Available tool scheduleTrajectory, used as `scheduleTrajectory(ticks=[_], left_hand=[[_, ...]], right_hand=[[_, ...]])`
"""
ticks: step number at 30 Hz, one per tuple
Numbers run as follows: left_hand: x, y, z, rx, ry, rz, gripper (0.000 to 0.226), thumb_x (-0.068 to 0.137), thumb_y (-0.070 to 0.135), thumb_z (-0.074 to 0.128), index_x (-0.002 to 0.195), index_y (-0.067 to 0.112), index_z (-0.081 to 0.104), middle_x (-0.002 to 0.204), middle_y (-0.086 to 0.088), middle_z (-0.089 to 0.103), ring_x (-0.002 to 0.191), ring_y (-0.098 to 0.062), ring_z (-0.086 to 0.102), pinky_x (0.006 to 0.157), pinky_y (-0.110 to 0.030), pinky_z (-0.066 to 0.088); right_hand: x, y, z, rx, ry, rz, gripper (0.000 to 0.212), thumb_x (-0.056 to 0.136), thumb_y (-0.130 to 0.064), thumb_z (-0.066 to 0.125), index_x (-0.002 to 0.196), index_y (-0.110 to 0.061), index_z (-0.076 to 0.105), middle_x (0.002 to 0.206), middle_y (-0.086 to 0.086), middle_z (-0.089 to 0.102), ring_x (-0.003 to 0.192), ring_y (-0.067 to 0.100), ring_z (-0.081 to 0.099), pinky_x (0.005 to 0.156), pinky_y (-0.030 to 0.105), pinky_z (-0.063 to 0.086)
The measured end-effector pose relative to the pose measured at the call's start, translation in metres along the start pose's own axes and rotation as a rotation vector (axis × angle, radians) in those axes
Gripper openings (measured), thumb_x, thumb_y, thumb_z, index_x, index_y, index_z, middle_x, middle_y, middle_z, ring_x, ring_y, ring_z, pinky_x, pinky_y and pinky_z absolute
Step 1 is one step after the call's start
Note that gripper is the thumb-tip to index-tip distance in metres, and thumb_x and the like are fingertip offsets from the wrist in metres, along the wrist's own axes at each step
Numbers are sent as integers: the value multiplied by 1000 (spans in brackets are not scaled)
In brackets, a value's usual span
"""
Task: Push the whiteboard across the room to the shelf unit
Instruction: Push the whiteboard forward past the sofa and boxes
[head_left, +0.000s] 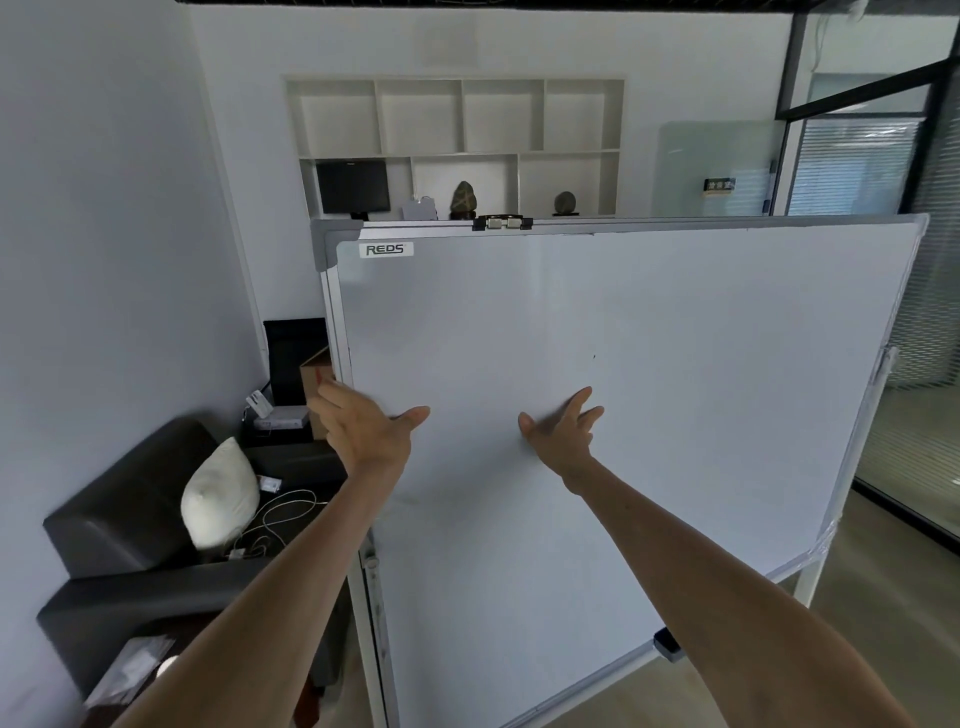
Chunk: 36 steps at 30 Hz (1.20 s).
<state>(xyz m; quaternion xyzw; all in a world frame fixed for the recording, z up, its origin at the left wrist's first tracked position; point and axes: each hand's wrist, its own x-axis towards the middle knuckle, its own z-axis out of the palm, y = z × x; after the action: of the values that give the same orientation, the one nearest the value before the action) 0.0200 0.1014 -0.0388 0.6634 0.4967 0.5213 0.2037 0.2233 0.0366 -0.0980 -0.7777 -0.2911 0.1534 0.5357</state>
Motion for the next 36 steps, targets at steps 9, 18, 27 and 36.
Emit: scheduleTrajectory(ticks=[9,18,27,36], left_hand=[[29,-6,36,7,-9,23,101,58,38,87,127,-5,27,130,-20,30,116,-28,35,86,-20,30],[69,-7,88,-15,-35,27,107,58,37,88,132,-5,24,133,-20,30,118,-28,34,88,-19,27],[104,-5,143,-27,-38,38,112,56,39,88,135,-6,22,134,-23,30,120,-31,33,95,-24,30],[134,-5,189,-20,-45,40,107,57,44,86,131,-5,25,130,-21,31,121,-33,33,106,-36,33]], right_hand=[[41,5,8,32,24,-5,108,84,-54,61,151,-28,-20,160,9,-27,149,44,-1,116,60,22],[99,7,16,46,51,2,109,84,-54,61,151,-26,-19,160,11,-25,148,46,-2,117,59,21],[165,9,19,51,48,9,110,82,-55,62,151,-28,-19,160,9,-25,149,45,-2,115,60,24],[222,12,26,56,51,2,108,83,-54,62,151,-30,-18,161,5,-24,149,42,-1,110,58,29]])
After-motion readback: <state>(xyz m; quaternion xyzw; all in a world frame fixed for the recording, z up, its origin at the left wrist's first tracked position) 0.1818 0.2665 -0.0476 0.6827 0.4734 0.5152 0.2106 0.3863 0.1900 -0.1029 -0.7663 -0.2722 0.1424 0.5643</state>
